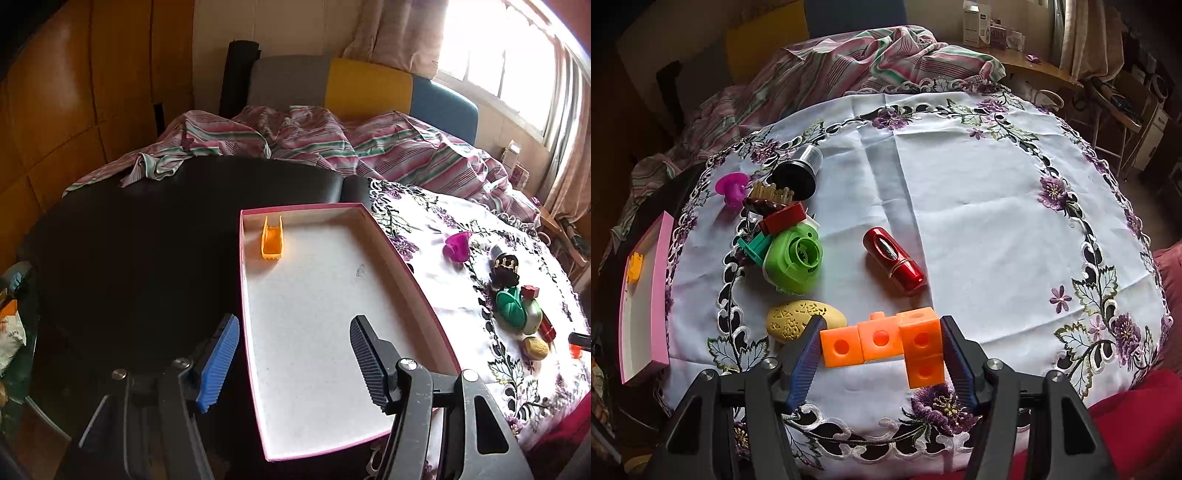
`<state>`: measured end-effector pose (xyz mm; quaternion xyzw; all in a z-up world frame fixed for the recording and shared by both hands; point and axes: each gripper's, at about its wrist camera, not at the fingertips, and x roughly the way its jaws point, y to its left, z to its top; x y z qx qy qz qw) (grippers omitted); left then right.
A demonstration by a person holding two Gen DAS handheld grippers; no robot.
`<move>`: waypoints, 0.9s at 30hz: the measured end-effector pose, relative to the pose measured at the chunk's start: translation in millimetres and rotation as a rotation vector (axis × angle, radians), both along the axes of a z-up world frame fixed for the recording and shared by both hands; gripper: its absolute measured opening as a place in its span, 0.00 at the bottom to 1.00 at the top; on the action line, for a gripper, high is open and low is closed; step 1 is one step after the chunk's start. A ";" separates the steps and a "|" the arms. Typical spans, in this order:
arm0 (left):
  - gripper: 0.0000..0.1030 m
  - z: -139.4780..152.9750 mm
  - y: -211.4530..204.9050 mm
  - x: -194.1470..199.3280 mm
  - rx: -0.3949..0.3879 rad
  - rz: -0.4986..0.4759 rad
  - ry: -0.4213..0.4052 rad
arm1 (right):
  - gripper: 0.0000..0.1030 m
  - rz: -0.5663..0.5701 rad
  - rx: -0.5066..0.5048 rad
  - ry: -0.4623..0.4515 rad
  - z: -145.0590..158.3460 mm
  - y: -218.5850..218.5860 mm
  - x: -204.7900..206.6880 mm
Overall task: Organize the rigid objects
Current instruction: 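Carry the held orange cubes with the right tool toward the pink tray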
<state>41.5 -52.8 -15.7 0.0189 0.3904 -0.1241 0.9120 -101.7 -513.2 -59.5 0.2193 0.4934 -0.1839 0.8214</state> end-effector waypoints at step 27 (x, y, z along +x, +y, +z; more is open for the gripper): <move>0.62 -13.1 24.3 -3.1 -0.013 0.056 0.040 | 0.61 0.006 -0.099 0.051 3.6 10.2 5.7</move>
